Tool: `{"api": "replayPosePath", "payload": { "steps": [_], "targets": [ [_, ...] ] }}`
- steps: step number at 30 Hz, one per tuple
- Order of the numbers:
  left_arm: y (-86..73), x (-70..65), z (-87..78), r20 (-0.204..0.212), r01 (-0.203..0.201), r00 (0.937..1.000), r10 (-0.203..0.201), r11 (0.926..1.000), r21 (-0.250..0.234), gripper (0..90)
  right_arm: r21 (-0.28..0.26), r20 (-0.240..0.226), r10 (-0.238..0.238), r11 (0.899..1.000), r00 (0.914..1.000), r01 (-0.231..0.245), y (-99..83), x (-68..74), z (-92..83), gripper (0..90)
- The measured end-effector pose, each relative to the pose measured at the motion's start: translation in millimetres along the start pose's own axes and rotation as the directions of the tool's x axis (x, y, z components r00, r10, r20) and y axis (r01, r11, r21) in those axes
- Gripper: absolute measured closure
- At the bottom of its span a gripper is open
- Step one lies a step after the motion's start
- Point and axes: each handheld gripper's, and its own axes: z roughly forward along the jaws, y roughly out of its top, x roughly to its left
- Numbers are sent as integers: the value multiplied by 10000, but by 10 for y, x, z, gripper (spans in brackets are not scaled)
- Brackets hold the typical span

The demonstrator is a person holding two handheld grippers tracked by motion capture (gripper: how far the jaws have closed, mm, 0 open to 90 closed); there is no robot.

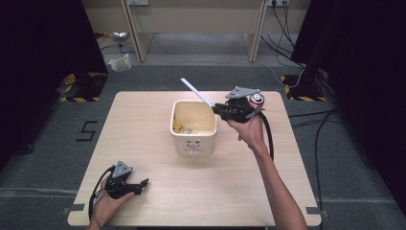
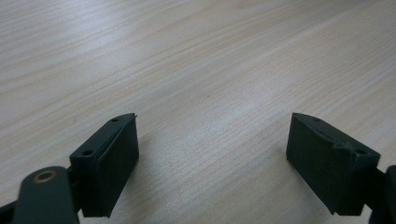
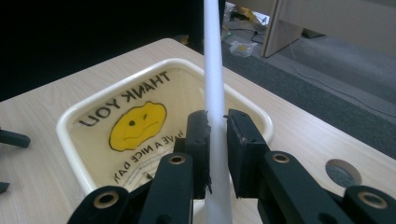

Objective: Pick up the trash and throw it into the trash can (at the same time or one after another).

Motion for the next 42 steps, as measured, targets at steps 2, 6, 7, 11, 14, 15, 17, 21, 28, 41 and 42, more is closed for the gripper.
{"api": "replayPosePath", "payload": {
  "steps": [2, 6, 7, 11, 14, 15, 17, 21, 28, 41, 42],
  "targets": [
    [0, -1, 0, 5, 17, 10000, -17, 10000, 0, 161, 105, -2, -131, 9999, 9999, 131, 35, 37, 54, 793],
    [-1, -2, 1, 3, 30, 10000, -30, 10000, -16, 161, 182, -205, -100, 9998, 9997, 104, 72, 97, 174, 793],
    [-1, -2, 1, 3, 33, 10000, -33, 10000, -19, 161, 280, -255, -93, 9996, 9996, 100, 83, 126, 236, 793],
    [0, -1, 1, -6, 13, 10000, -13, 10000, -16, 161, 432, -377, -122, 9990, 9992, 138, 101, 178, 352, 793],
    [0, -1, 1, -8, 20, 10000, -20, 10000, -19, 161, 544, -468, -159, 9983, 9988, 184, 110, 217, 431, 792],
    [0, -1, 0, 0, 17, 10000, -17, 10000, -5, 161, 544, -468, -159, 9983, 9988, 184, 110, 217, 431, 792],
    [0, -1, 1, -6, 19, 10000, -19, 10000, -19, 161, 629, -516, -159, 9978, 9985, 192, 115, 240, 474, 792],
    [0, -1, 0, -2, 13, 10000, -13, 10000, -6, 161, 971, -660, -183, 9950, 9977, 247, 106, 290, 574, 792],
    [0, -1, 1, -7, 11, 10000, -11, 10000, -14, 161, 1521, -794, -193, 9879, 9967, 313, 73, 329, 687, 791],
    [0, -1, 1, -7, 16, 10000, -16, 10000, -15, 161, 1554, -934, 145, 9879, 9955, 2, 30, 304, 703, 627],
    [0, -1, 1, -8, 15, 10000, -15, 10000, -18, 161, 1554, -934, 145, 9879, 9955, 2, 30, 304, 703, 627]
  ]
}}
